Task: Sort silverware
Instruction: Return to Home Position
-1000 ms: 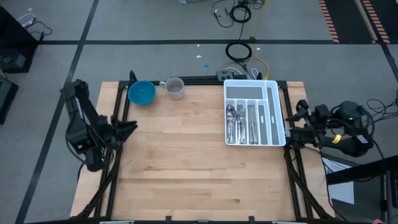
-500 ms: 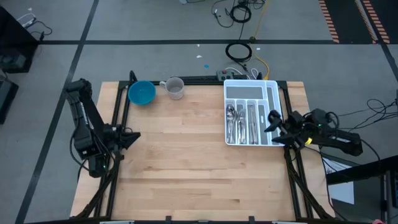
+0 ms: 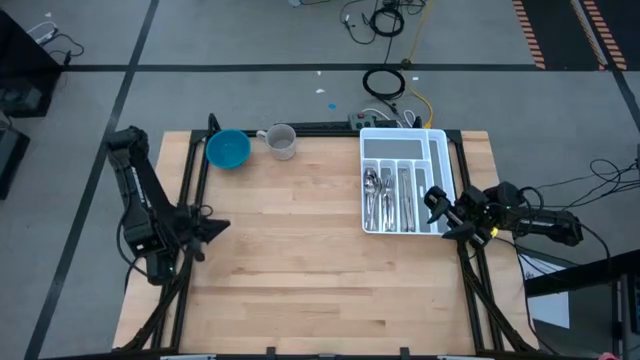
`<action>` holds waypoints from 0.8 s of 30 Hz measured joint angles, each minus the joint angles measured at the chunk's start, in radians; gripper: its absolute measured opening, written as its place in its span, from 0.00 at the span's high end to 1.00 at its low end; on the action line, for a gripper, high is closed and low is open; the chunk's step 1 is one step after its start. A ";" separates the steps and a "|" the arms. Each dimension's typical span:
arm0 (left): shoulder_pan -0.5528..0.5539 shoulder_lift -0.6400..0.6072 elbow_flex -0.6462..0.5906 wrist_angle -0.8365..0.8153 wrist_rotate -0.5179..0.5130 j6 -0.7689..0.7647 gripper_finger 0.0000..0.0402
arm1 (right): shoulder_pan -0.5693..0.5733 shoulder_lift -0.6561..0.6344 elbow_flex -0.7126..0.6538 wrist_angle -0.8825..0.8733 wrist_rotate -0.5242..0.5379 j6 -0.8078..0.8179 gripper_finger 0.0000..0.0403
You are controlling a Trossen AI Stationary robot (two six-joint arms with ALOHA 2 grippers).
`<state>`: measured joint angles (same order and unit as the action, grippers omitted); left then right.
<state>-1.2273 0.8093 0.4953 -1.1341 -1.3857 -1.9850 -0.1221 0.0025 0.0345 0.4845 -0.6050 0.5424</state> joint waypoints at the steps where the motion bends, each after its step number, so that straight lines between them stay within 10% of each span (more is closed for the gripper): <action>1: 0.003 0.000 0.000 0.016 0.039 -0.016 0.98 | 0.000 0.000 0.000 0.003 0.003 0.010 0.48; 7: 0.010 0.008 0.000 0.320 -0.065 0.159 0.98 | 0.000 0.000 0.000 0.015 0.027 0.084 0.48; 15: 0.032 -0.133 0.000 0.848 0.148 0.693 0.99 | 0.000 0.001 0.000 0.007 0.027 0.037 0.48; 24: 0.334 -0.238 0.001 1.654 0.933 1.907 0.99 | 0.000 0.001 0.001 -0.058 0.027 0.060 0.48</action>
<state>-0.8931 0.5708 0.4961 0.5203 -0.4529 -0.0782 -0.1223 0.0037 0.0357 0.4262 -0.5781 0.6020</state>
